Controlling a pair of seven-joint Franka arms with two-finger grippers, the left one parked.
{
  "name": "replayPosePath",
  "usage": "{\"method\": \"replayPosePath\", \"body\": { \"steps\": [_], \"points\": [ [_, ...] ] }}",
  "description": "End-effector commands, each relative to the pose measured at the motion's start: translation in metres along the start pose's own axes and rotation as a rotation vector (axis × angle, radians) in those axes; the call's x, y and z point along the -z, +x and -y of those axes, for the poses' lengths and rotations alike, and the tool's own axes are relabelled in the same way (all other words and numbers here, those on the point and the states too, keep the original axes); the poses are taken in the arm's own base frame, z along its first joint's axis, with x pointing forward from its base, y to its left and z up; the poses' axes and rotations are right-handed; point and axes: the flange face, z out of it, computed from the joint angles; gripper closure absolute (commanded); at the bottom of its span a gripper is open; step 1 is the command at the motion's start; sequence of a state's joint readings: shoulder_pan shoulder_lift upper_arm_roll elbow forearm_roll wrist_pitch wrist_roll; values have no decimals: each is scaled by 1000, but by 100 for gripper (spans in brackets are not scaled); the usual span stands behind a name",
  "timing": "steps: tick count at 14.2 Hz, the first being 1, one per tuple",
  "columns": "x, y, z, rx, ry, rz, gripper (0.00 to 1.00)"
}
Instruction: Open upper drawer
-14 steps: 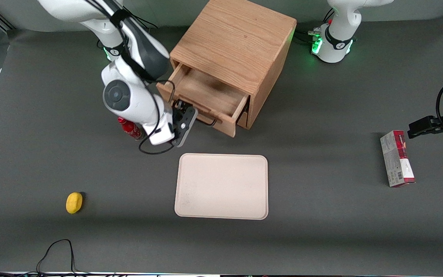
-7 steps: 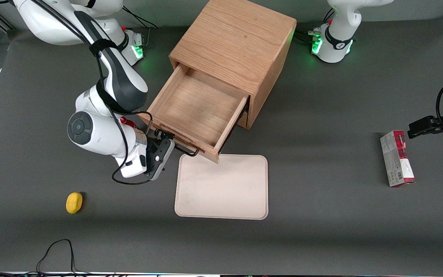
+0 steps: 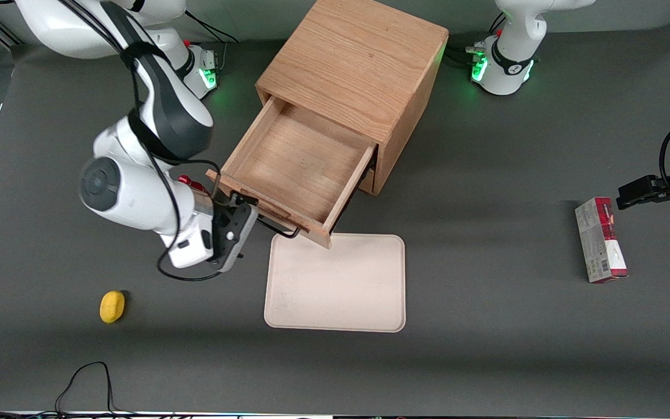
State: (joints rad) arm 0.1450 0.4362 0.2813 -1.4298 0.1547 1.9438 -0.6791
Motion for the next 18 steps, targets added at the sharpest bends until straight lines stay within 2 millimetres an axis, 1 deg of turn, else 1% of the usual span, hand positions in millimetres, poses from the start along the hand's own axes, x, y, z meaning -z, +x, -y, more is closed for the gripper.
{"method": "replayPosePath", "body": {
  "steps": [1, 2, 3, 4, 5, 6, 7, 8, 9, 10, 11, 13, 15, 16, 17, 18],
  "points": [
    [76, -27, -25, -54, -128, -17, 0],
    [100, -38, -44, -57, -208, -8, 0],
    [127, -40, -56, -41, -289, -4, 0],
    [137, -40, -59, -50, -299, -2, 0],
    [139, -51, -65, -82, -280, 16, 0],
    [143, -70, -76, -162, -262, 36, 0],
    [156, -91, -82, -307, -243, 38, 0],
    [164, -113, -84, -491, -215, 21, 0],
    [164, -132, -75, -641, -198, 18, 0],
    [162, -150, -65, -748, -192, 24, 0],
    [164, -170, -63, -829, -194, 37, 0],
    [172, -200, -53, -956, -176, 82, 0],
    [182, -223, -35, -995, -224, 127, 0],
    [183, -236, -18, -1000, -220, 135, 0],
    [184, -245, -5, -1000, -220, 132, 0],
    [190, -248, 6, -1002, -219, 127, 0]
  ]
}}
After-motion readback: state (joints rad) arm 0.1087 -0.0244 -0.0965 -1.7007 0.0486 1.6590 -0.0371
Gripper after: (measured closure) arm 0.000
